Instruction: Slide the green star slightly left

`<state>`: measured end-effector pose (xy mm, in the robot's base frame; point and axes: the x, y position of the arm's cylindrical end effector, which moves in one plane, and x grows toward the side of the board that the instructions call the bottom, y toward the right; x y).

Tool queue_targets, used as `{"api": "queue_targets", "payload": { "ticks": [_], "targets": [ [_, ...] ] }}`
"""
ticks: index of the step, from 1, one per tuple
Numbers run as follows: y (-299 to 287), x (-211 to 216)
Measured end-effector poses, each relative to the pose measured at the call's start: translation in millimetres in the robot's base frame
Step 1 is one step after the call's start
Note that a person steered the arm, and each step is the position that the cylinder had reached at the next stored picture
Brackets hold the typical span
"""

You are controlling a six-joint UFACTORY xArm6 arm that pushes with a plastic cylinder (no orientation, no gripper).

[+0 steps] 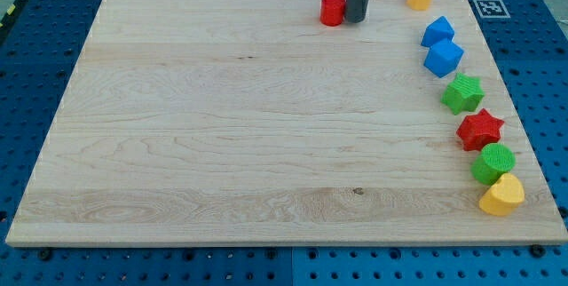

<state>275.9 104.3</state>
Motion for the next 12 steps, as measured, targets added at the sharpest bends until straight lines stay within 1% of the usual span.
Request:
{"api": "queue_targets", "payload": {
  "ticks": [1,4,5,6,7,8,9,12],
  "targets": [
    [10,0],
    [149,0],
    [172,24],
    [175,105],
    [175,163],
    [175,168],
    [177,182],
    [176,173]
  ]
}}
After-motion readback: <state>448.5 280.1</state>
